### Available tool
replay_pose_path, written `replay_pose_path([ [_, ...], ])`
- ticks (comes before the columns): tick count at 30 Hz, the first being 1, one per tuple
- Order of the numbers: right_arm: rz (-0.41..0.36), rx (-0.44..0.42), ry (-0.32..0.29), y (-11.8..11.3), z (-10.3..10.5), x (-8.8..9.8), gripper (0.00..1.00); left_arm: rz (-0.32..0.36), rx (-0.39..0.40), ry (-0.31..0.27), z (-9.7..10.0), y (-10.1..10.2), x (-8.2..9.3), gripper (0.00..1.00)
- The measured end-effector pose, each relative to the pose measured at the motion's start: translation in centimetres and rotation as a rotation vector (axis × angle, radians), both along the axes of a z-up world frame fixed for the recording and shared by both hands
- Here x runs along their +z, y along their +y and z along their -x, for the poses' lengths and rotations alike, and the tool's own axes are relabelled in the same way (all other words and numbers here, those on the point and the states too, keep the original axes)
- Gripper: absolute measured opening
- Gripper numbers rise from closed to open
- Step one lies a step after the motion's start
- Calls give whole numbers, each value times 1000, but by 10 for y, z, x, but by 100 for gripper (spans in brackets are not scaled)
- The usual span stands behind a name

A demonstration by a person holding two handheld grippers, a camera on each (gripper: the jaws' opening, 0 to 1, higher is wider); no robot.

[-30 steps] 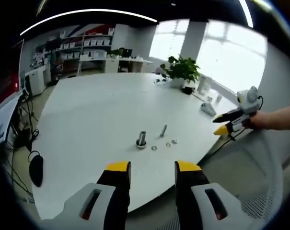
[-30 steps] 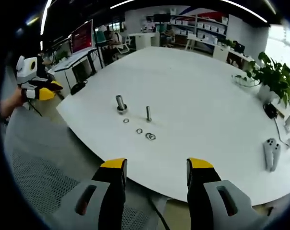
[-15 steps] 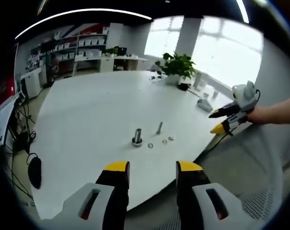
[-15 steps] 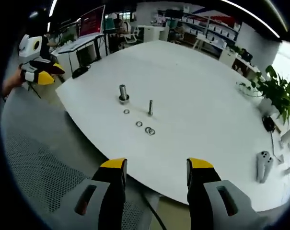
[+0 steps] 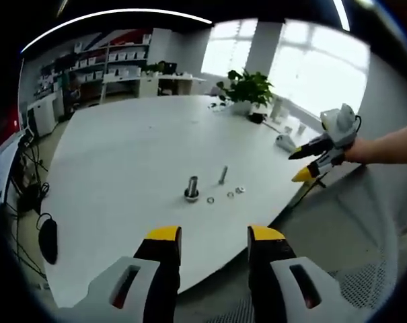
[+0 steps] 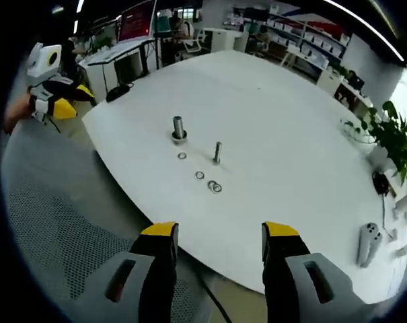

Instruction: Place the washer onto the threaded stud by aligning its center hole with the stud, sliding it down to the base, and recovering from edge contact or off-axis alignment until the washer reaches the visible bottom stop.

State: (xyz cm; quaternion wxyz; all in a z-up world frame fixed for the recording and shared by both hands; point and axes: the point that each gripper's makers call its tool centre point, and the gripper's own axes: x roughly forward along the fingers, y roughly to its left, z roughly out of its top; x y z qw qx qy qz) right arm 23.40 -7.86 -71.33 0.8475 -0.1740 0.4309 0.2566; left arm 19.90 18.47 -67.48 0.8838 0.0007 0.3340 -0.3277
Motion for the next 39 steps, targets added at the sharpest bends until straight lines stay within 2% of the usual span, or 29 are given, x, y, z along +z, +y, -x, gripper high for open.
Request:
replay_pose_path([
  [3, -46, -21, 16, 6, -13, -3, 47, 3, 4, 2, 0, 0, 0, 37],
  [6, -54, -17, 31, 10, -20, -9, 47, 3, 4, 3, 0, 1, 0, 37],
  [18, -17, -1, 87, 8, -37, -40, 47, -27, -20, 11, 4, 0, -5, 37],
  [24, -5, 10, 153, 12, -35, -62, 46, -35, -14, 18, 4, 2, -7, 37],
  [31, 15, 56, 184, 23, -47, -80, 37, -40, -13, 30, 5, 2, -10, 37],
  [35, 32, 91, 195, 32, -53, -89, 36, -52, -1, 37, 5, 4, -12, 37],
  [39, 4, 78, 221, 38, -57, -96, 36, -60, -7, 47, 7, 4, -14, 37],
])
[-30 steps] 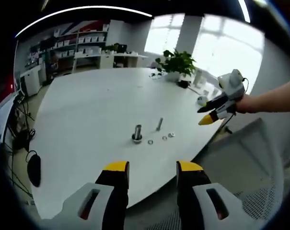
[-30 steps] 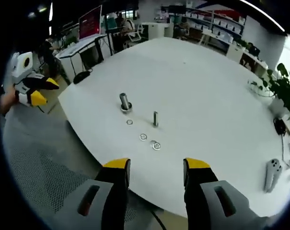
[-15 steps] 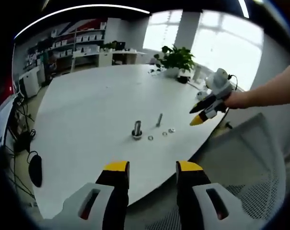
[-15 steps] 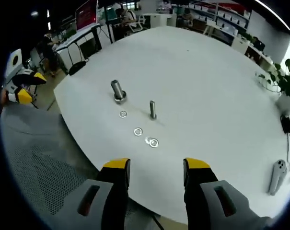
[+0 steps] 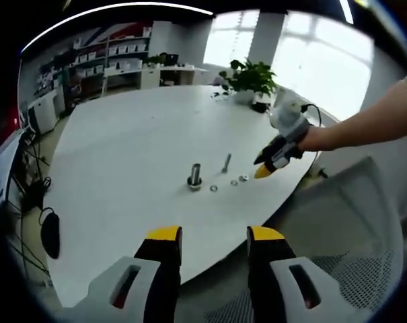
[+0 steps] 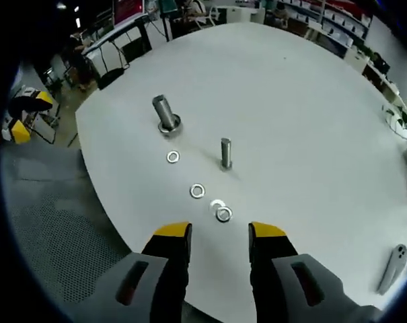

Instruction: Place the washer onto the threaded stud by aligning its center hole with the stud, sliding it down to the base, and recovering from edge contact or off-axis alignment until the washer reaches the visible bottom stop.

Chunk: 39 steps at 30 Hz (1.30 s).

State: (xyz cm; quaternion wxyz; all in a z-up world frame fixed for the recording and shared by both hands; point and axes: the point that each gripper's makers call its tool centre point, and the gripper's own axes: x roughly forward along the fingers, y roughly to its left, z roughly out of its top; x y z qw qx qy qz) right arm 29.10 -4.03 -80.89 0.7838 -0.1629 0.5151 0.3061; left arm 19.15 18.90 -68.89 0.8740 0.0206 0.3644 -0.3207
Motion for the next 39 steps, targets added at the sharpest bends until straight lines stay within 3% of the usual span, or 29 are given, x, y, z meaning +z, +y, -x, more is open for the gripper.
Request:
replay_pose_path([
  [8, 74, 86, 30, -4, -2, -16, 22, -17, 7, 3, -1, 3, -3, 37],
  [22, 101, 128, 37, 3, -5, -32, 18, -37, 0, 16, 1, 4, -6, 36],
  [23, 115, 151, 3, 2, -10, -31, 16, -37, 3, 17, 1, 4, -6, 36],
  [39, 161, 173, 37, -12, 3, -32, 15, -51, 9, 10, 0, 6, -6, 36],
])
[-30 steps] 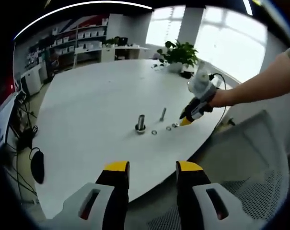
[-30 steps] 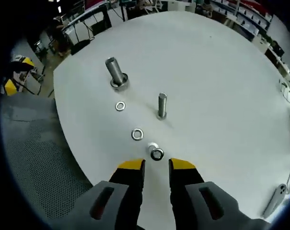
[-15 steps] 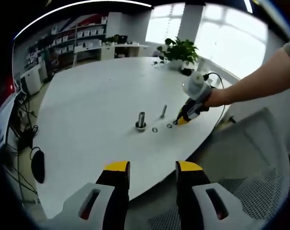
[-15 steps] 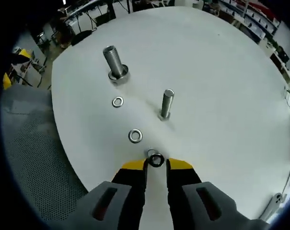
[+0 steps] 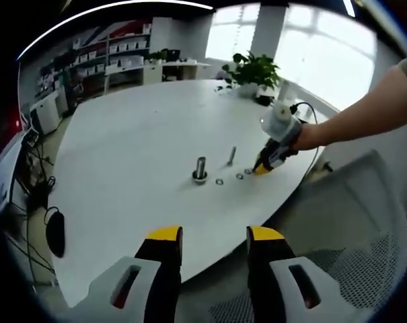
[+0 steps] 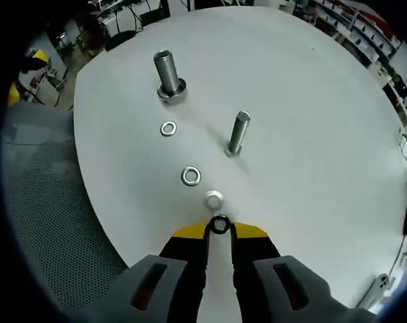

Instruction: Place the washer onto the threaded stud by aligning its center hole with the stud, sliding it down to the base, and recovering from edge contact or off-axis alignment until the washer reaches the visible bottom stop.

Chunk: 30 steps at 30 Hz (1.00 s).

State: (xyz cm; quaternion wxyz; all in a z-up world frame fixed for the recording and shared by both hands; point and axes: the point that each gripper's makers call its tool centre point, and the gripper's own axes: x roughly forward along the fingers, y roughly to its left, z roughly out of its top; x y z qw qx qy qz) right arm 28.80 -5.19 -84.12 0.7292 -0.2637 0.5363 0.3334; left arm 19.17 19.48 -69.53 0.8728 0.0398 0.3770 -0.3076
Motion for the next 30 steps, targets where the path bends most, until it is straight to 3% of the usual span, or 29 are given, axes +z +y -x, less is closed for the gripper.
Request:
replay_pose_path([
  [6, 28, 26, 28, -6, 6, 1, 15, -2, 5, -1, 0, 1, 0, 36],
  [13, 5, 7, 73, -4, 6, 1, 19, -12, 0, -10, -1, 1, 0, 36],
  [17, 43, 5, 74, -5, 5, 0, 16, -22, -3, -11, -1, 2, -1, 36],
  [20, 91, 55, 73, -4, 6, -2, 16, -19, 0, -17, -2, 2, 1, 35],
  [25, 158, -24, 117, -7, 5, -1, 14, -19, 0, -17, -2, 2, 1, 36],
  [30, 167, 46, 85, -3, 8, -1, 13, -24, 0, -17, -2, 2, 0, 36],
])
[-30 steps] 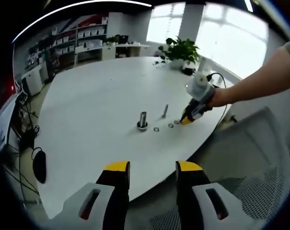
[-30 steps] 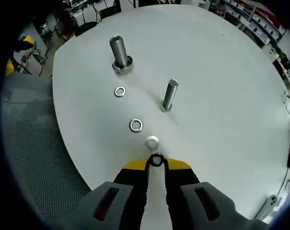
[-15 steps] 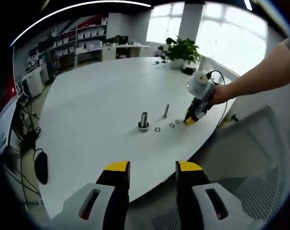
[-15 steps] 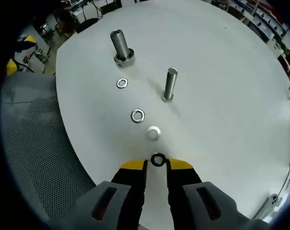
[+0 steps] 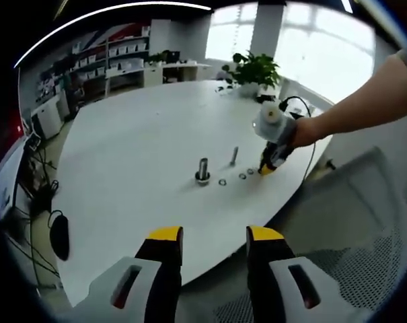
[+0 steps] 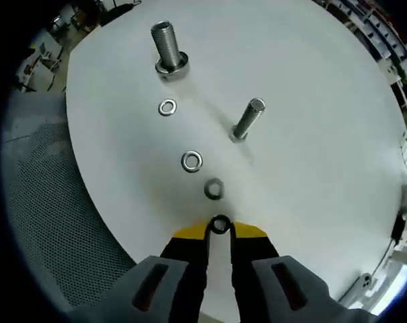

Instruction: Place the washer onto the threaded stud by aligning its center hole with the stud, sliding it down to the base, and recovering from edge contact or off-axis alignment until the washer reaches the visible bottom stop.

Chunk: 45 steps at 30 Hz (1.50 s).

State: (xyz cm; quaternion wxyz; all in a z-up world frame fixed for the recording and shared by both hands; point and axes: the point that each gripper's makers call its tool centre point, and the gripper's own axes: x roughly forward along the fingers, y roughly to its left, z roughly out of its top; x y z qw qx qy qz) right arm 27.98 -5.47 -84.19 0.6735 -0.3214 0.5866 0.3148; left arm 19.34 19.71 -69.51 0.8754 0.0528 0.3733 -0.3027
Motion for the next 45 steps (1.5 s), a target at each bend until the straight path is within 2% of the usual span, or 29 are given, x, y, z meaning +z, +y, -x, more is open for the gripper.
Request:
replay_pose_path([
  [4, -13, -12, -23, -3, -2, 0, 13, -1, -3, -6, -1, 0, 1, 36],
  [9, 2, 1, 0, -7, 3, 2, 12, -3, -1, -3, 0, 0, 0, 36],
  [13, -70, -96, -17, -3, -9, 18, 12, -1, -3, -6, 0, 0, 1, 36],
  [18, -95, -62, -60, 4, -24, 38, 13, 2, -6, -3, 0, -1, 1, 36],
  [22, -153, -100, -95, 13, -37, 54, 13, 1, -9, -7, 0, -1, 1, 36],
  [29, -206, -57, -137, 32, -47, 67, 13, 3, -9, -6, 1, -1, 1, 36],
  [33, -220, -38, -162, 40, -53, 71, 13, -3, -13, -6, 2, -1, 0, 36],
  [41, -224, -2, -166, 56, -58, 71, 13, 4, -8, -1, 2, -1, 0, 36],
  [45, -215, -9, -163, 57, -63, 68, 13, 6, -13, 0, 1, -2, 0, 36],
])
